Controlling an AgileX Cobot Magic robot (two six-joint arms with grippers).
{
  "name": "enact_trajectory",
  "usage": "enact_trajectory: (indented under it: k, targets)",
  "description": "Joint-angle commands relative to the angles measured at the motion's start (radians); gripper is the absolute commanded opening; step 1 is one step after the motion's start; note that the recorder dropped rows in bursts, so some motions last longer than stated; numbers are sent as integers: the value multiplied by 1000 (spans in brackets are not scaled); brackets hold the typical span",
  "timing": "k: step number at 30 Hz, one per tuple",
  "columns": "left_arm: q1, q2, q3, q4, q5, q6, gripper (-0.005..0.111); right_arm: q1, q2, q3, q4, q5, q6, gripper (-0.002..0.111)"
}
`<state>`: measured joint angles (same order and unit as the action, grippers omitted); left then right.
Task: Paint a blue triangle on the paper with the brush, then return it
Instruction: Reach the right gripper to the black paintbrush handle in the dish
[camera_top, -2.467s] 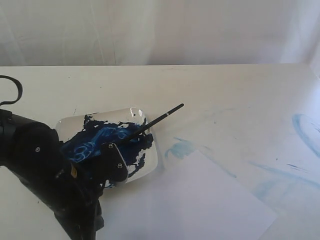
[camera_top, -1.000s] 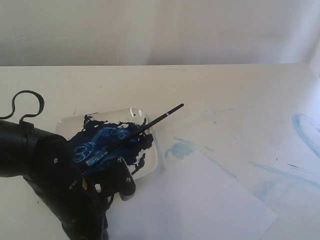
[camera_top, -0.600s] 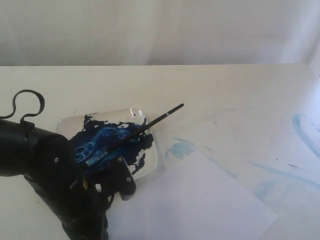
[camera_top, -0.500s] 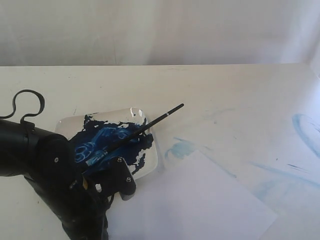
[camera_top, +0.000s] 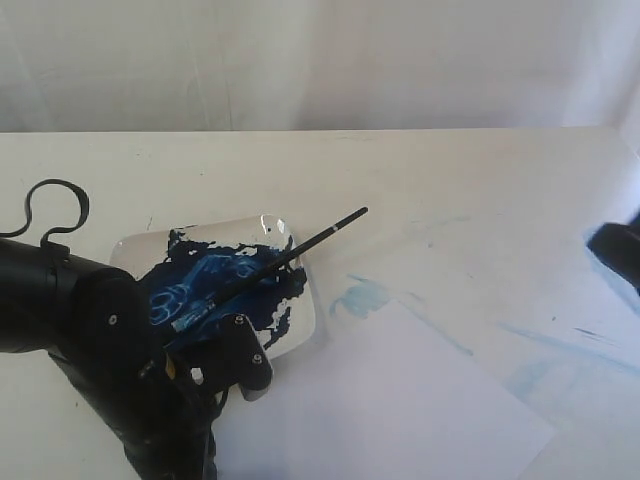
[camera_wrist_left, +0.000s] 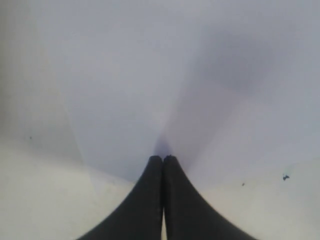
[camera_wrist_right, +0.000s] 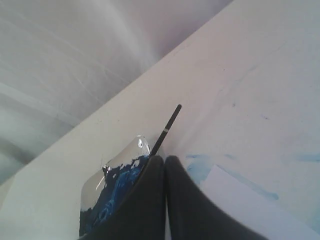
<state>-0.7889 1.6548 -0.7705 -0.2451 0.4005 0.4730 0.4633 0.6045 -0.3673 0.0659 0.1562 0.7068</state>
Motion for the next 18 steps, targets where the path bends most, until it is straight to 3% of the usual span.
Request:
enact_trajectory:
  k: [1,10,18]
  targets:
    - [-1,10,3,-13,10,0,0,75,277,-181,-7,15,-33,0]
    - [-1,10,3,-13,10,0,0,184,664,-466,-7,15,-31,0]
    - [-1,10,3,-13,10,0,0,165,870,-635,28,76,-29,0]
